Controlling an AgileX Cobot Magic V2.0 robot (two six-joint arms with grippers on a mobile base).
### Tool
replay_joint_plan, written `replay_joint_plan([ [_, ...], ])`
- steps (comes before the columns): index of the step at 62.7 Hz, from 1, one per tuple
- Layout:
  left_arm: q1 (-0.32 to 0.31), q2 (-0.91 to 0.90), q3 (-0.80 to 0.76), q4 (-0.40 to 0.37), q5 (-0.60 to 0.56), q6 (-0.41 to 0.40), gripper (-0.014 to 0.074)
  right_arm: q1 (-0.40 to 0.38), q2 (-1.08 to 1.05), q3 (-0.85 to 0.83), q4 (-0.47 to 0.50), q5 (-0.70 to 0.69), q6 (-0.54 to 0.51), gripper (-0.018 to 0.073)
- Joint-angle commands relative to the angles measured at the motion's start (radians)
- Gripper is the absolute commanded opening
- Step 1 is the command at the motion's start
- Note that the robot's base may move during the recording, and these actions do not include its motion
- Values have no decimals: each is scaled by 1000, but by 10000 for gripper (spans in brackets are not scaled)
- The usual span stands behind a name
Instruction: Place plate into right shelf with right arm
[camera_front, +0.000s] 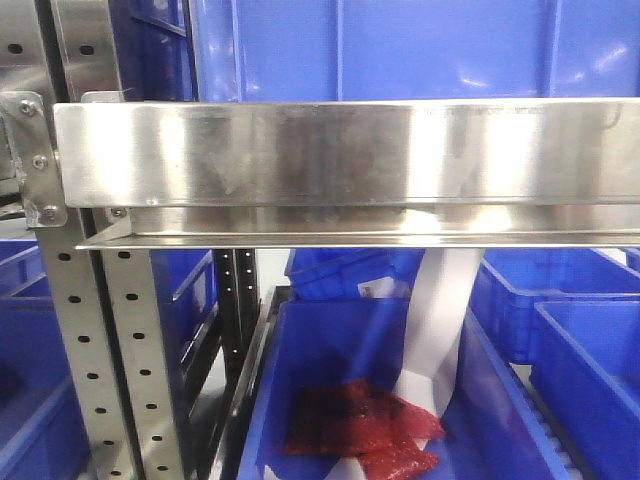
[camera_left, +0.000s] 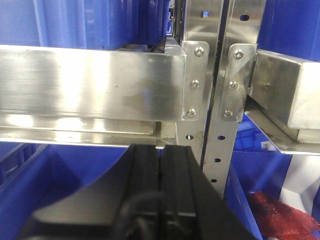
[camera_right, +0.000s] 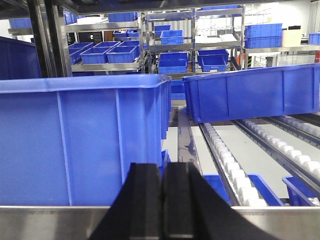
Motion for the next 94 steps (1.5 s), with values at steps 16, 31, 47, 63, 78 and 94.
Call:
replay_joint_plan([
  [16,-2,-10,10,-8,-90,-7,-128,-6,-1,110,-207,-186,160,51],
  [31,-2,-10,10,-8,-90,-7,-128,-6,-135,270,-207,-200,159,51],
  [47,-2,-10,10,-8,-90,-7,-128,-6,-192,322,-207,-163,158,51],
  [63,-2,-10,10,-8,-90,-7,-128,-6,-191,322,-207,-162,157,51],
  [78,-2,-10,10,-8,-90,-7,-128,-6,-191,322,-207,-162,157,51],
  [94,-2,-10,10,-8,-90,-7,-128,-6,-191,322,-207,-162,157,51],
])
